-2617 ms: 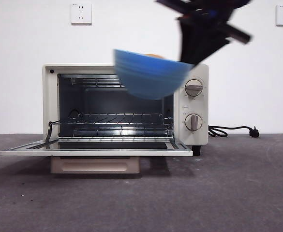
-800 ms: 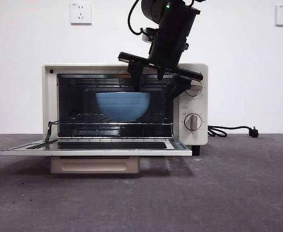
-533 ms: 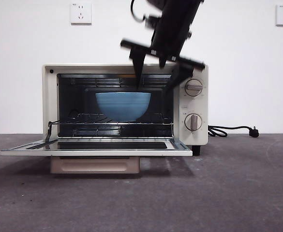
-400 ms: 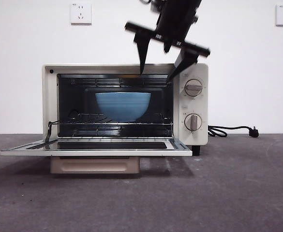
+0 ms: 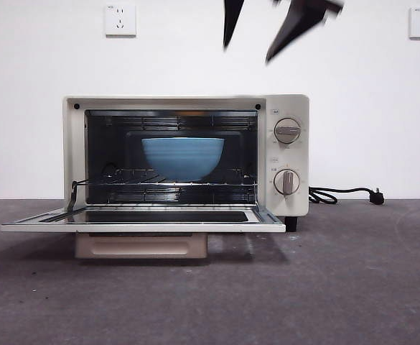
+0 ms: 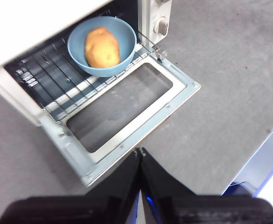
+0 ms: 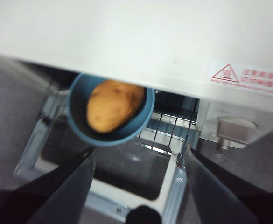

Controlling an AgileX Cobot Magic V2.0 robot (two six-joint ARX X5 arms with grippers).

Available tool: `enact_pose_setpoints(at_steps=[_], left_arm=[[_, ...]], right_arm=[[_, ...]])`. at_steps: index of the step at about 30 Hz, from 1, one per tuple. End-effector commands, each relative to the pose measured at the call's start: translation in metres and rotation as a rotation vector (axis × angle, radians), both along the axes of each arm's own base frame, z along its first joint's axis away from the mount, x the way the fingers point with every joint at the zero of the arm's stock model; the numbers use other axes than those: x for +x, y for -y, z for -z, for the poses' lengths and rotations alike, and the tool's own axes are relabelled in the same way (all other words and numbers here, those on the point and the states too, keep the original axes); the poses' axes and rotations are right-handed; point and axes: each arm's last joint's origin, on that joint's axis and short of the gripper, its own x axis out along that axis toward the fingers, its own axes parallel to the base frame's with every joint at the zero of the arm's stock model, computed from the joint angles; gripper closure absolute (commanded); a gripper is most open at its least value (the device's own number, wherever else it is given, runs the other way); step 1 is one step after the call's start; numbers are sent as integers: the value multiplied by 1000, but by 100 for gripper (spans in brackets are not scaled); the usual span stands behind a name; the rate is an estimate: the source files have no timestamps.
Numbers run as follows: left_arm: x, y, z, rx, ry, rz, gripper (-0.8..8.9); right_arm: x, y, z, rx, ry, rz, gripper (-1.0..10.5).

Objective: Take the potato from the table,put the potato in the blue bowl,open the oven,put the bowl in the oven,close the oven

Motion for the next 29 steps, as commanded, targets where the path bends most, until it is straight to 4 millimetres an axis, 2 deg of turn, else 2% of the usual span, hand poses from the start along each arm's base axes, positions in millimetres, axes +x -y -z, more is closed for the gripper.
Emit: enact_pose_setpoints(at_steps=[1, 4, 8, 15, 20, 29], left_arm=[[17, -1, 14, -28, -44, -5, 822], [37, -7, 39, -89, -107, -52, 822], [63, -27, 78, -183, -197, -135, 822], [92, -67, 135, -291, -287, -292, 822], [112, -86, 170, -362, -373, -338, 822], [146, -91, 226, -363, -498, -354, 822]], right_arm=[[-18, 11, -16, -44, 52, -71, 626], [-39, 26, -34, -51, 86, -93, 626], [-67, 45, -53, -57, 125, -114, 626], [-105, 72, -73, -54, 166, -130, 626], [-123, 85, -81, -43, 193, -131, 626], [-137, 94, -86, -31, 213, -130, 627]])
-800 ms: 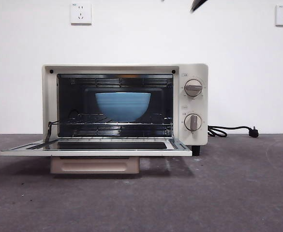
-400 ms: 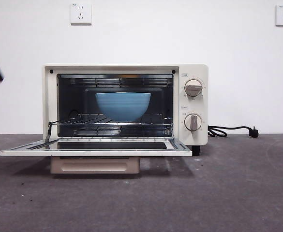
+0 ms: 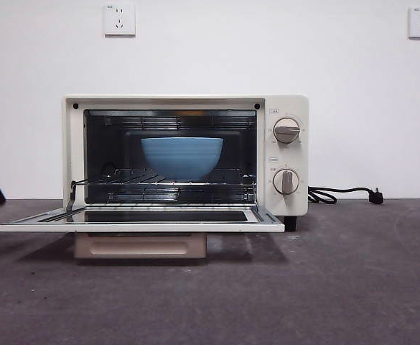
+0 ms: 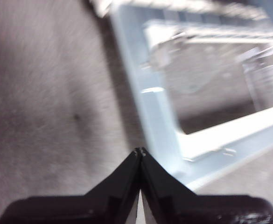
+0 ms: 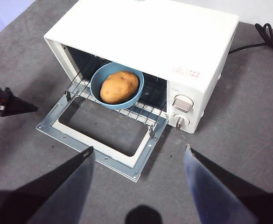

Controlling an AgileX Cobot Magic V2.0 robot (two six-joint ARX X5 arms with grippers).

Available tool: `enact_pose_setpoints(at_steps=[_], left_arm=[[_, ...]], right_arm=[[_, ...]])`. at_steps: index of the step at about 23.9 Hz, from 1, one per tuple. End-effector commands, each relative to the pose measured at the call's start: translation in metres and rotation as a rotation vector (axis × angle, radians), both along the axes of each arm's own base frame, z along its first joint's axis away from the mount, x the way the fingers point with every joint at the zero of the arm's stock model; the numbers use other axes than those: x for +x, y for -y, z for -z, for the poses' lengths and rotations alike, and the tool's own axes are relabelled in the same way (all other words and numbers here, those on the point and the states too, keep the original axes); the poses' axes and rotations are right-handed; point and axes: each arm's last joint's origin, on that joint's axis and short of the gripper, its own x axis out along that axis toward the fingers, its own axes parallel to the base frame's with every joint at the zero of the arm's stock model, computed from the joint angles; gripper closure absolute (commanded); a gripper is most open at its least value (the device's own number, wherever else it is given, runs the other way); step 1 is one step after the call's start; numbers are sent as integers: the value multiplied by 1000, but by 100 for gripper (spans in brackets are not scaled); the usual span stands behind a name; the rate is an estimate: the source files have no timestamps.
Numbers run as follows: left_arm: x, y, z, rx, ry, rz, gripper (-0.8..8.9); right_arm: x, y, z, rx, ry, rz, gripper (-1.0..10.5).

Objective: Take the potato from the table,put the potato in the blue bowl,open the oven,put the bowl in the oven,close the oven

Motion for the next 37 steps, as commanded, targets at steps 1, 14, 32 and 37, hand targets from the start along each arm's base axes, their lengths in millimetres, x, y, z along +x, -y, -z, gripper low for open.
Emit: enact_pose_setpoints(at_steps=[1, 14, 32, 37], left_arm=[[5, -1, 17, -12, -40, 0, 822], [18, 6, 52, -112, -91, 64, 822], [22, 10, 56, -363, -72, 160, 822], [26, 3, 48, -465, -36, 162, 822]], right_arm=[[-2, 1, 0, -6, -3, -6, 627], [-2, 1, 1, -7, -9, -3, 627], [-2, 1, 1, -4, -10, -1, 631], [-2, 1, 2, -8, -16, -1, 631]])
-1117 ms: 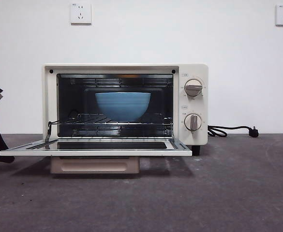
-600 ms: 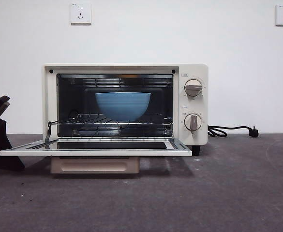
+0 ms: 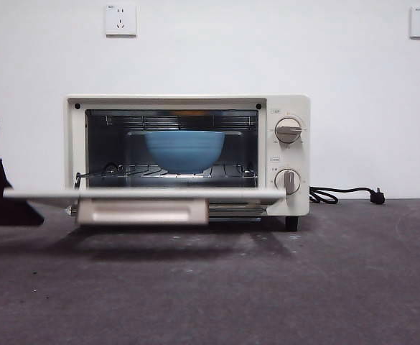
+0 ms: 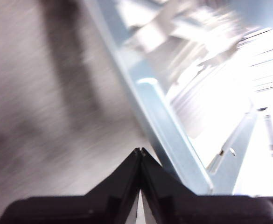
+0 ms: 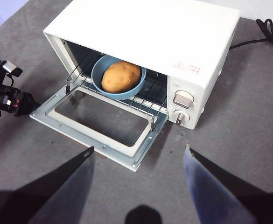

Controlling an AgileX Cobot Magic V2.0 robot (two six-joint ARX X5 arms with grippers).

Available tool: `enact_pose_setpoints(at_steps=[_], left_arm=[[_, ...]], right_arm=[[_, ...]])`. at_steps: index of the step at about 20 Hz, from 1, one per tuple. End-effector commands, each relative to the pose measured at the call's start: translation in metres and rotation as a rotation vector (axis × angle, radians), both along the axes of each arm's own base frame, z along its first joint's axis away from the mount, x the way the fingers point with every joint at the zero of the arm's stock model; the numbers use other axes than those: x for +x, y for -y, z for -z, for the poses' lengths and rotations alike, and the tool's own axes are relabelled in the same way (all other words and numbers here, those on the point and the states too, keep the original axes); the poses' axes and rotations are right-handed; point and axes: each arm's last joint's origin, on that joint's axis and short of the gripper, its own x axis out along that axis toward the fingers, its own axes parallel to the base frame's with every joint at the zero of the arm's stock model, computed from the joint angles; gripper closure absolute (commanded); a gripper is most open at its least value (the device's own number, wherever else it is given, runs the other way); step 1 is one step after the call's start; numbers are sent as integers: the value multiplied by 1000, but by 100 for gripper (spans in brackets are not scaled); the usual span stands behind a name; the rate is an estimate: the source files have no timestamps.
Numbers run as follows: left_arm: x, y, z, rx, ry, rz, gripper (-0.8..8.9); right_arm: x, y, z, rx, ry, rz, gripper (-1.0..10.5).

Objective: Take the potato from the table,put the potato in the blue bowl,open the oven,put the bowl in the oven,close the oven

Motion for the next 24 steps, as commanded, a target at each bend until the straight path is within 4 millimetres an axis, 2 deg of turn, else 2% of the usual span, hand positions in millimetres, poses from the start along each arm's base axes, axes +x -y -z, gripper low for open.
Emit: enact_pose_setpoints(at_steps=[1, 12, 24], left_arm=[[2, 0, -5, -67, 15, 10, 822], [23, -4, -33, -106, 145, -54, 822], [50, -6, -69, -72, 271, -79, 822]], right_arm=[[-1, 0, 1, -2, -6, -1, 631], [-3, 1, 3, -21, -34, -2, 631], [-4, 2, 5, -33, -53, -2, 631]])
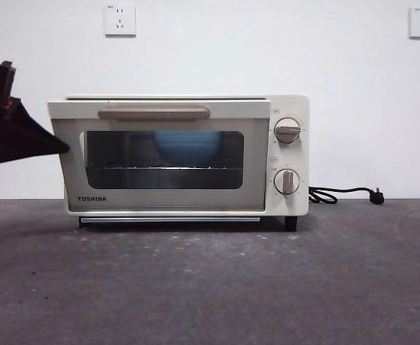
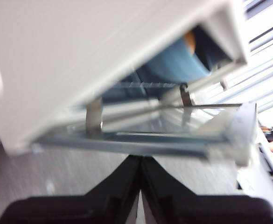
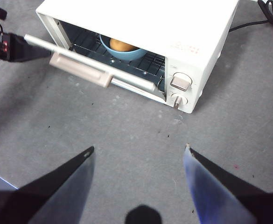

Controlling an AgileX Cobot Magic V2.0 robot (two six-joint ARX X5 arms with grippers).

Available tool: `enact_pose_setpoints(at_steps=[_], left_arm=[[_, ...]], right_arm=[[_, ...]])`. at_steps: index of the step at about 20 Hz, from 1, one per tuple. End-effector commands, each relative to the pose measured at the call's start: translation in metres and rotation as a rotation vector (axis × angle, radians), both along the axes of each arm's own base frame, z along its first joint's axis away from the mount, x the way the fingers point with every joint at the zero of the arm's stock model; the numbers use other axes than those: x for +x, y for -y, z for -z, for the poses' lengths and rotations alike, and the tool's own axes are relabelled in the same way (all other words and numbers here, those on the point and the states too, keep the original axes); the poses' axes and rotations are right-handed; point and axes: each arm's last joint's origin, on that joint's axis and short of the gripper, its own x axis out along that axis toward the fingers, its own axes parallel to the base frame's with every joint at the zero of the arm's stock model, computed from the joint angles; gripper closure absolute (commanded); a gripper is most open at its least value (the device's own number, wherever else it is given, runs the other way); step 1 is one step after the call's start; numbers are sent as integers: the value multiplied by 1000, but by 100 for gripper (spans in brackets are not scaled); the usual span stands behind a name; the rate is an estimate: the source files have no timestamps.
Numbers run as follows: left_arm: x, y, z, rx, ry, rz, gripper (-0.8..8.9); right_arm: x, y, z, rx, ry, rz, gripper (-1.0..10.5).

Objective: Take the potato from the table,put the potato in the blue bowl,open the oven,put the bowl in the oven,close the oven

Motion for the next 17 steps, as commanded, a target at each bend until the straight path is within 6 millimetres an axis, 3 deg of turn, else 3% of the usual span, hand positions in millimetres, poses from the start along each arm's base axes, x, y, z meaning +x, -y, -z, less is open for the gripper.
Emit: enact_pose_setpoints(at_steps=[1, 10, 17], left_arm=[[4, 1, -8, 2, 18, -2, 822], [5, 12, -25, 6, -5, 36, 822], [-24, 27, -70, 158, 71, -35, 821]], right_arm=[[-1, 0, 0, 3, -1, -1, 631], [-2, 1, 2, -9, -17, -2, 631], [-2, 1, 2, -20, -18, -9, 631]])
